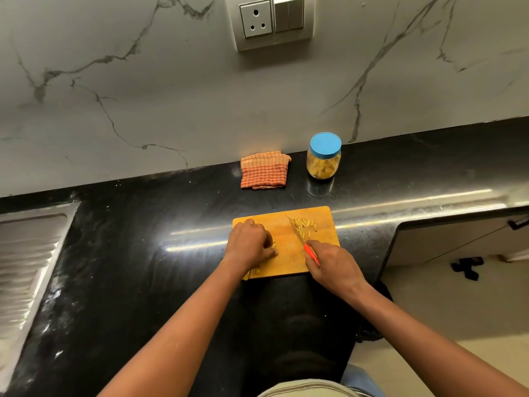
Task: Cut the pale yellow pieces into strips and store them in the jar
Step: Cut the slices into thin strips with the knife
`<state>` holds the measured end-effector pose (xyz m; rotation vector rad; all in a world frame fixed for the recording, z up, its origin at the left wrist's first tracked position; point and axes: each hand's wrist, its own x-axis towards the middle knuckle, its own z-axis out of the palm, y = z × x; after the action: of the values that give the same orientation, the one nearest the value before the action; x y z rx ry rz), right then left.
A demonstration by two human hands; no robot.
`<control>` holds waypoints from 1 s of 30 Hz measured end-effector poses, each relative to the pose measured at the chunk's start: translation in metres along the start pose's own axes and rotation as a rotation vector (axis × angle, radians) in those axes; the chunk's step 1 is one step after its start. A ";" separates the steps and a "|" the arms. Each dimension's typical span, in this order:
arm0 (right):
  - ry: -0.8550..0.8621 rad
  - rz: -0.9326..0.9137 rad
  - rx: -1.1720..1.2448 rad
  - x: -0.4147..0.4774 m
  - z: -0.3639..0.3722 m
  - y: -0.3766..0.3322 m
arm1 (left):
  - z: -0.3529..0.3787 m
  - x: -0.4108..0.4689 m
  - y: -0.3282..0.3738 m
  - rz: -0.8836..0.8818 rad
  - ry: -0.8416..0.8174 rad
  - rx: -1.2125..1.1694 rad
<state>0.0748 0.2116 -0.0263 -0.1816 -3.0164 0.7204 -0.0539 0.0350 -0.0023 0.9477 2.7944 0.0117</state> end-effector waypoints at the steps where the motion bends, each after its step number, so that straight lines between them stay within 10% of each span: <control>1: 0.000 0.001 0.002 0.000 0.000 0.000 | 0.000 0.000 0.000 0.028 0.002 0.032; 30: 0.024 -0.011 0.000 -0.004 0.001 0.004 | 0.021 0.017 0.016 0.027 0.104 -0.259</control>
<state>0.0788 0.2141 -0.0293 -0.1721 -2.9927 0.7121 -0.0542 0.0568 -0.0247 0.9441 2.7815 0.4280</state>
